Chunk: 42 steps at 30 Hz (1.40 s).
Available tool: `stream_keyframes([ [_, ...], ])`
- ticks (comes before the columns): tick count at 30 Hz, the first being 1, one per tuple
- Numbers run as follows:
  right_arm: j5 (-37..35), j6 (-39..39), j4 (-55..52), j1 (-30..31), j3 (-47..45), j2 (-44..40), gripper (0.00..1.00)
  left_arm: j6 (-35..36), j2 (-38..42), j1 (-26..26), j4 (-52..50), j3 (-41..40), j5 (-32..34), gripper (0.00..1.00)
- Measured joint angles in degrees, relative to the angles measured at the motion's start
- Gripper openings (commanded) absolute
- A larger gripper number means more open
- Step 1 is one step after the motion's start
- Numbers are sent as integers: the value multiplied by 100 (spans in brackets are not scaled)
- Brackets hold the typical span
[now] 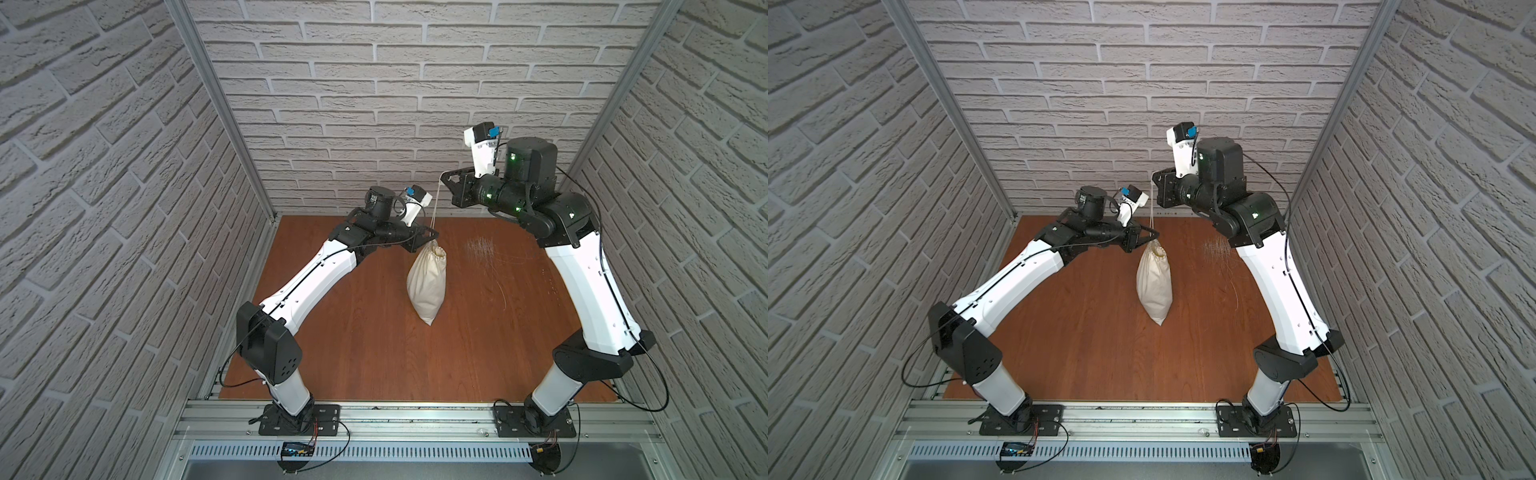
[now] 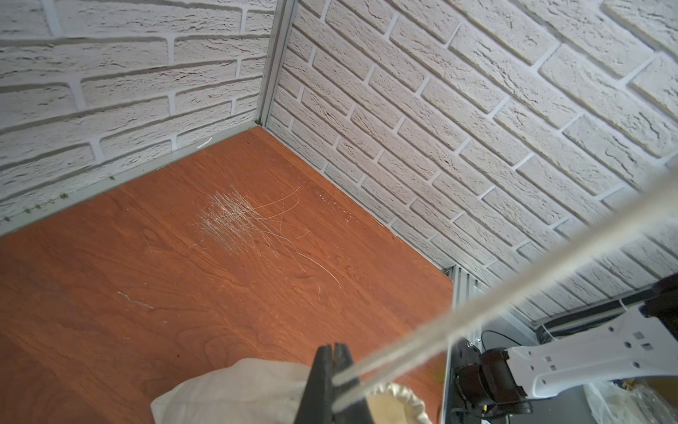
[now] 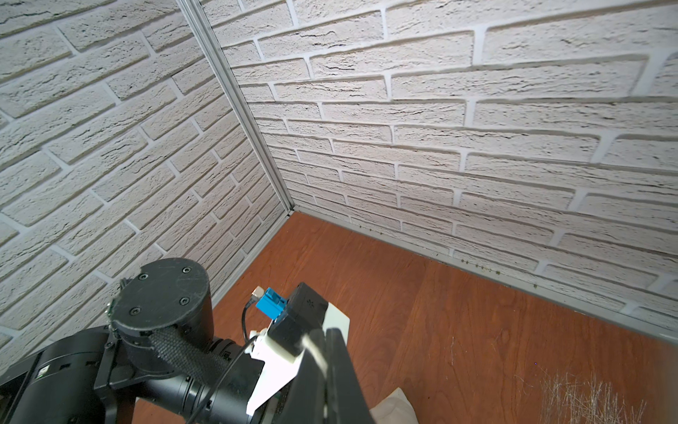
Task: Close the soil bag
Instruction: Frap the soil bag at the center of the board.
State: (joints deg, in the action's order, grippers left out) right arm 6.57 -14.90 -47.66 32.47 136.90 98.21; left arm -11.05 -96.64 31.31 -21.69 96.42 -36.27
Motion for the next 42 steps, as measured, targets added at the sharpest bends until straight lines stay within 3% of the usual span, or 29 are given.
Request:
stream_keyframes([
  [21,-11,-17,369,-562,-1132,-101,3,-109,243,17,-319,-505,-118,0],
  [42,734,-470,323,-1193,-1792,328,3,-57,136,15,-892,-476,-319,0],
])
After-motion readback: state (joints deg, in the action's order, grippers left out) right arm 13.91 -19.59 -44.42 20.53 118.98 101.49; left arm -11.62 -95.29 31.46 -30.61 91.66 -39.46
